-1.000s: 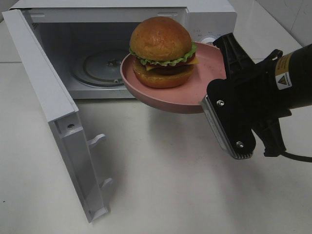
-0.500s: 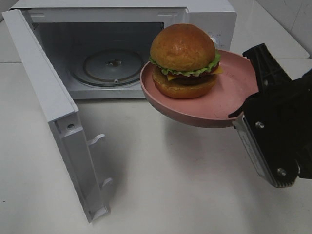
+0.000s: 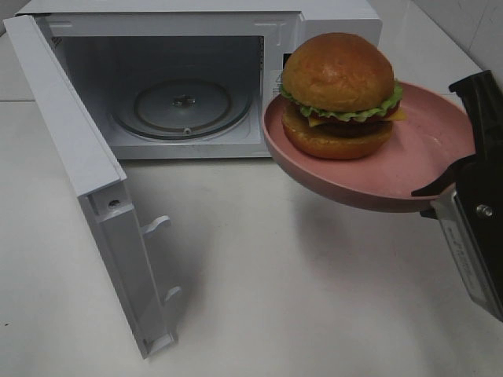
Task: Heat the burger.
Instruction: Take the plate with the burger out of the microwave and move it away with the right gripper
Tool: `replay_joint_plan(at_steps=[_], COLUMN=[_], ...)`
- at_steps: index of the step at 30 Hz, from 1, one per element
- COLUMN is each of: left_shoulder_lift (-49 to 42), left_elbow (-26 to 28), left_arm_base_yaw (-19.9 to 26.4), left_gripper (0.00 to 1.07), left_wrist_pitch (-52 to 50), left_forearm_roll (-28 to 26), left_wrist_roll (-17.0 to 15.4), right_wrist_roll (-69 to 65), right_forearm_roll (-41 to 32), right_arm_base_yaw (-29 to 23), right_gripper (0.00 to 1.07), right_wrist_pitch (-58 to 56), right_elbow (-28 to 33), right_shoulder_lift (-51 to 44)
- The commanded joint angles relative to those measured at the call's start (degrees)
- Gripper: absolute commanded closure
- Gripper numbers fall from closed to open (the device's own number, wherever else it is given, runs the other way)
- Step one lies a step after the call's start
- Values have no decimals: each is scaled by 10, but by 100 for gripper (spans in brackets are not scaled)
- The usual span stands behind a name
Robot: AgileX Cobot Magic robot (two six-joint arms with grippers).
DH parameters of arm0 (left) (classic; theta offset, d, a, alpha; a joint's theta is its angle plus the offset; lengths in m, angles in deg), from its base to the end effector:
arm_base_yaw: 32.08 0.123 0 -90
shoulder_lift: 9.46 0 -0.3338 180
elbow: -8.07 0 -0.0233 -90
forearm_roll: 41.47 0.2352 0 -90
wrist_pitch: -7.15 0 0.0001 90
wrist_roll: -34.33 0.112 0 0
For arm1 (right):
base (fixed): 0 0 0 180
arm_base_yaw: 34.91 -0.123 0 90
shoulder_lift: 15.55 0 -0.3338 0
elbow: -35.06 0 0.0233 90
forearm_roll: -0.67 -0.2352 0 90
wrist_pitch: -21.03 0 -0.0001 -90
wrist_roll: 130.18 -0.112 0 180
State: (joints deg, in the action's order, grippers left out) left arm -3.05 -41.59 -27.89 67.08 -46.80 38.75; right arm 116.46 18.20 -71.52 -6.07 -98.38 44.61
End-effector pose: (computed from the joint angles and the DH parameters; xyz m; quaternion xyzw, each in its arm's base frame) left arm -0.0484 -0.0126 0.2620 0.0033 0.8471 -0.0066 0.5313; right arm 0.1274 0.0755 0.2918 -0.7733 0.4879 -0.2135 0.3440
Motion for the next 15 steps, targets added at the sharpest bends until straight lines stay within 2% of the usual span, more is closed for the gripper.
replay_joint_plan(at_steps=[1,10,15], left_shoulder_lift=[-12,-12,-12], left_elbow=[-2,-2,-2], left_arm_base_yaw=[1,1,1], left_gripper=[9,9,9], left_wrist_pitch=[-4,-4,-4], left_forearm_roll=[1,1,1], left_wrist_roll=[-4,-4,-4], right_wrist_roll=[-29,-139,-230], right_forearm_roll=[26,88,156], right_arm_base_yaw=[4,4,4], right_gripper=[106,106,106], right_wrist_pitch=[20,-40,-67], right_elbow=[-3,-3,-3], right_shoulder_lift=[-18,-29,-29])
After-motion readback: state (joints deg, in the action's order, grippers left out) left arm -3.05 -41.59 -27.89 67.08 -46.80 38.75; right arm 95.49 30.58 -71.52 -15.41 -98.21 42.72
